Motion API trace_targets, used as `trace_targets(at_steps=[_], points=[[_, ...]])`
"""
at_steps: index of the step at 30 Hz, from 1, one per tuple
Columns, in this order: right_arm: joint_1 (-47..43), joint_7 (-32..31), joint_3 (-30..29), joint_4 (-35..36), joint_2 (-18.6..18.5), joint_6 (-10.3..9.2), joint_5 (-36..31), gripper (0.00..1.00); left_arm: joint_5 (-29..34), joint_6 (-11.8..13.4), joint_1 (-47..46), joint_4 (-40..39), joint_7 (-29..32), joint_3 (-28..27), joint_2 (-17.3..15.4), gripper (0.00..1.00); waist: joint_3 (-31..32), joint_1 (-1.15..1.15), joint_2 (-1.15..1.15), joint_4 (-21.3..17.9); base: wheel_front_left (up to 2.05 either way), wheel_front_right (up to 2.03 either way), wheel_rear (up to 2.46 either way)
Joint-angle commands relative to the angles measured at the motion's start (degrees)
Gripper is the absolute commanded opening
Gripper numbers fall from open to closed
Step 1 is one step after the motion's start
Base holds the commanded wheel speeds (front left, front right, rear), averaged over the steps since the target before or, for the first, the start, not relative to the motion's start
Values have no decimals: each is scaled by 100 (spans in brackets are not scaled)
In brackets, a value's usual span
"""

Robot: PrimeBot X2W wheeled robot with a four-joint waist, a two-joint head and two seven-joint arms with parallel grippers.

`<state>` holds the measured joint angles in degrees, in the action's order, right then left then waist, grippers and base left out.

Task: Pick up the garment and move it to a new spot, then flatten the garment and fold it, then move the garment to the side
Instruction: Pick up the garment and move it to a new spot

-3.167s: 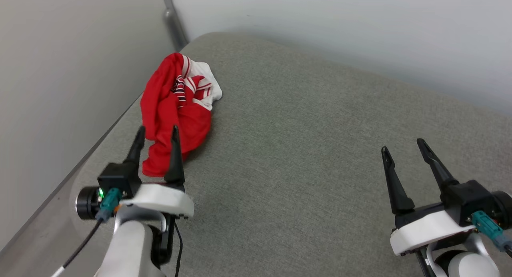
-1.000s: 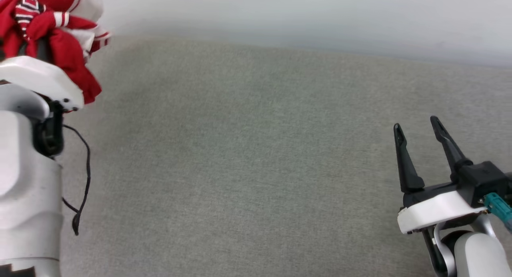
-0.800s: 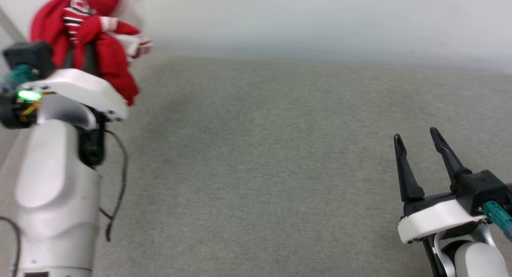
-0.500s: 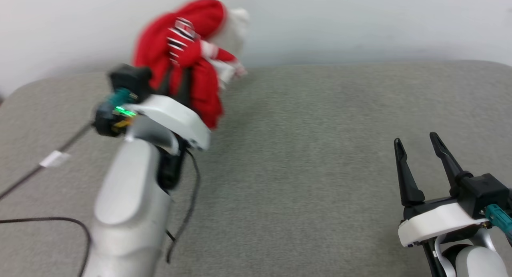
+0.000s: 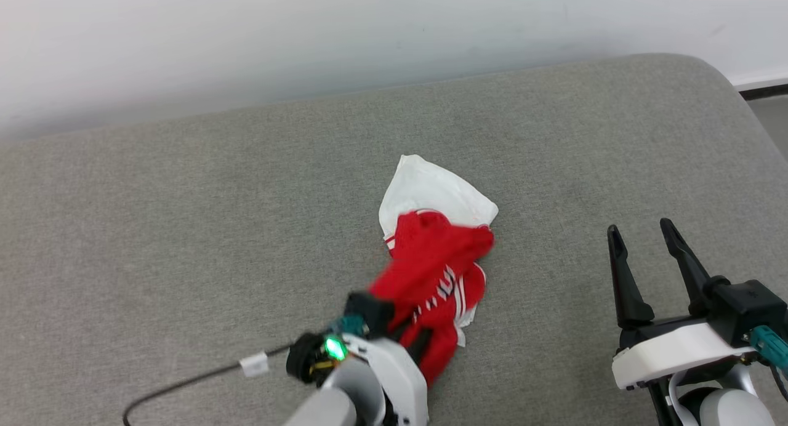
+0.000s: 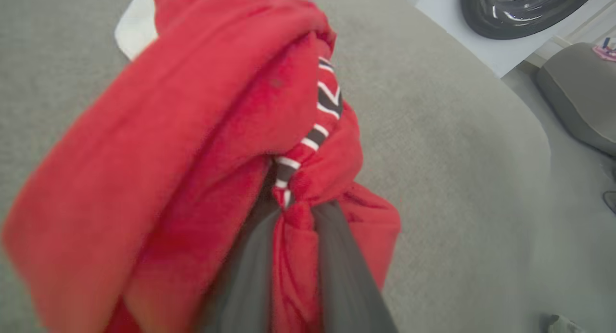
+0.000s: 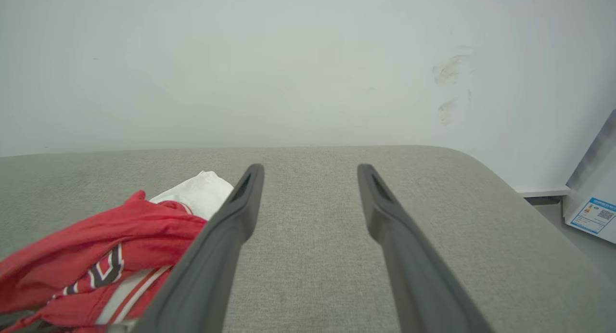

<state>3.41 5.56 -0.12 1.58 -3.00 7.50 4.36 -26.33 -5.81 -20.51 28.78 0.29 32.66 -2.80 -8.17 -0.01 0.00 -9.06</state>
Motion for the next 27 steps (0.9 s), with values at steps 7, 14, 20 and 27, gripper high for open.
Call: trace_targets(at_steps=[7,14,20,27], points=[[-40,41,-88,-57,18,-2,-40,100,146,142,342,-209,-170,477,-16,100,111,1,0,244,0,0,0],[-161,-46,-154,-11,16,-2,-128,100,194,238,93,-906,-739,570,-12,100,388,1,0,591,0,0,0],[-294,-133,-268,109,16,-2,-169,100,157,654,62,-1215,-1109,143,-134,100,529,1,0,818,0,0,0],[-495,-235,-326,215,16,-2,-188,100,103,1251,405,-1215,-1391,-630,-593,100,680,1,0,973,0,0,0]])
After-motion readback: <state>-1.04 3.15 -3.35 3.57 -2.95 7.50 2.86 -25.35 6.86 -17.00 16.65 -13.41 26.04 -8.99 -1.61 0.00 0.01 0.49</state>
